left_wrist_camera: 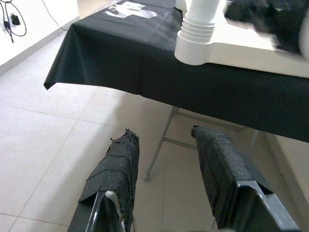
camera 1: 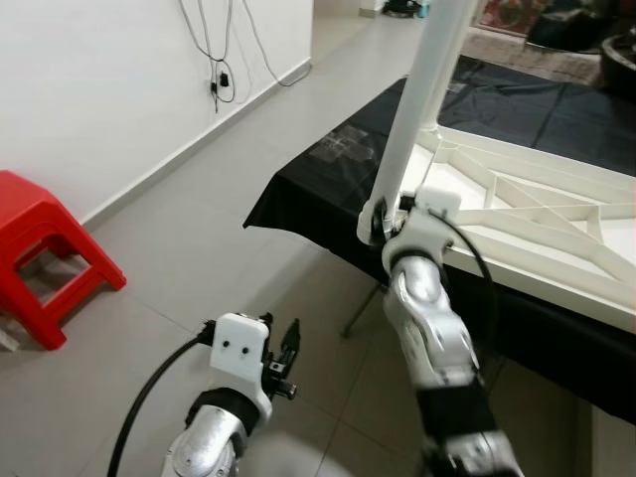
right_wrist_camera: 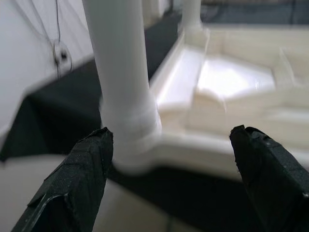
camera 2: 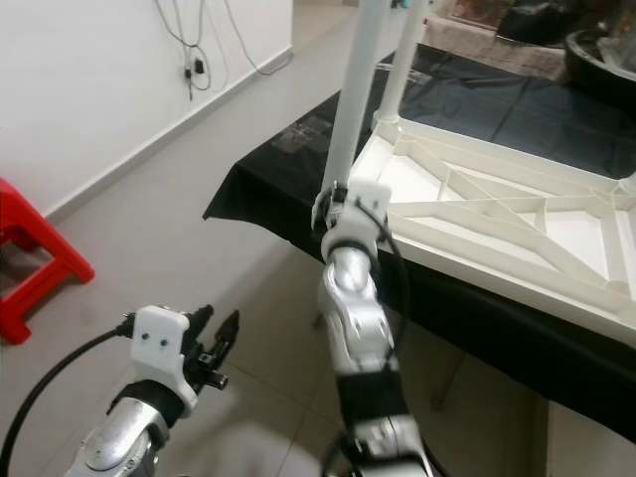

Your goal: Building children table

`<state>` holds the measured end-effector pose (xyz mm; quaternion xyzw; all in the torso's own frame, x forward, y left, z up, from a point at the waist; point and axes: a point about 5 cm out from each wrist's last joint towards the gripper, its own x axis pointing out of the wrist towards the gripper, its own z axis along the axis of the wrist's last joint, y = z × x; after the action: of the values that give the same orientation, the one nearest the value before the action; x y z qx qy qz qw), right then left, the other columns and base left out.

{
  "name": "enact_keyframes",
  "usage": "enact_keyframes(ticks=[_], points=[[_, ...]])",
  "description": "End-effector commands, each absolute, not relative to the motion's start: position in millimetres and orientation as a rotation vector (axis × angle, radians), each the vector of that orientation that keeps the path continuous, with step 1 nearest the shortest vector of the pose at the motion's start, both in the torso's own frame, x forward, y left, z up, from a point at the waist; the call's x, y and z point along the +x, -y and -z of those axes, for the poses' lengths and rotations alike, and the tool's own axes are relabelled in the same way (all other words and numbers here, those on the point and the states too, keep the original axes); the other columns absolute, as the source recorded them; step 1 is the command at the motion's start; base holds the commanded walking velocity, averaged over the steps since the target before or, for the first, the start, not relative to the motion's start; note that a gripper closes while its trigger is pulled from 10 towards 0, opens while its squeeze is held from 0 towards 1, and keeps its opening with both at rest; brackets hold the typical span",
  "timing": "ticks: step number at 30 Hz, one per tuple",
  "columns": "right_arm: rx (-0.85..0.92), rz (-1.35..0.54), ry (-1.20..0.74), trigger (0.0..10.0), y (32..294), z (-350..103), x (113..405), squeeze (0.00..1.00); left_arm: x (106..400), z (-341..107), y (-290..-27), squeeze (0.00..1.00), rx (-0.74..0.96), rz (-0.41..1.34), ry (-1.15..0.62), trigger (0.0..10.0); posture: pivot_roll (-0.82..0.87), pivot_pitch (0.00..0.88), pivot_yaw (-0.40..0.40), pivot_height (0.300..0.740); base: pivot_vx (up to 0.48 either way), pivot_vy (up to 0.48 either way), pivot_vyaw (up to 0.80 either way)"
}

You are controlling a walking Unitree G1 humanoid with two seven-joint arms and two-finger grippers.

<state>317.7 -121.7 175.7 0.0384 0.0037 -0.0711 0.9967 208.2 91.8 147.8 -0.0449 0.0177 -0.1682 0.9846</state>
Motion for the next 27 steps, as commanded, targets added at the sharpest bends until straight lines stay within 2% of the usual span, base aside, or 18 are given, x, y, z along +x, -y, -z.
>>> enact_keyframes(ticks=[1,5,7,12,20,23,27], points=[[0.004,0.061,0.010,10.0,127.1,-170.6,301.3,0.00,207.2,-143.0,-93.6,0.00,-0.095,0.320,-0.049,10.0,0.07,0.123,-0.051,0.740,0.000,0.000,0.00],[-0.022,0.034,0.002,10.0,135.2,-160.8,290.8,0.00,206.6,-143.0,-94.7,0.00,-0.086,0.313,-0.048,10.0,0.08,0.116,-0.051,0.740,0.000,0.000,0.00],[-0.025,-0.057,-0.014,10.0,142.9,-146.4,267.8,0.00,203.2,-140.5,-97.9,0.00,-0.067,0.303,-0.061,10.0,0.07,0.100,-0.043,0.740,0.000,0.000,0.00],[-0.018,-0.094,-0.084,10.0,145.8,-128.6,242.7,0.00,196.5,-128.0,-102.3,0.00,-0.065,0.291,-0.130,10.0,0.07,0.069,-0.028,0.740,0.000,0.000,-0.16],[0.005,-0.073,-0.140,10.0,137.4,-117.0,244.6,0.00,206.4,-113.8,-106.1,0.00,-0.061,0.256,-0.172,10.0,0.07,0.025,-0.017,0.740,0.000,0.000,-0.10],[0.005,-0.088,-0.146,10.0,135.8,-114.1,246.8,0.00,209.3,-110.4,-105.1,0.00,-0.063,0.258,-0.182,10.0,0.07,0.008,-0.015,0.740,0.000,0.000,-0.80],[-0.011,-0.101,-0.161,10.0,136.9,-110.5,248.3,0.00,212.6,-106.5,-104.7,0.00,-0.077,0.260,-0.197,10.0,0.07,0.000,-0.021,0.740,0.000,0.474,-0.79]])
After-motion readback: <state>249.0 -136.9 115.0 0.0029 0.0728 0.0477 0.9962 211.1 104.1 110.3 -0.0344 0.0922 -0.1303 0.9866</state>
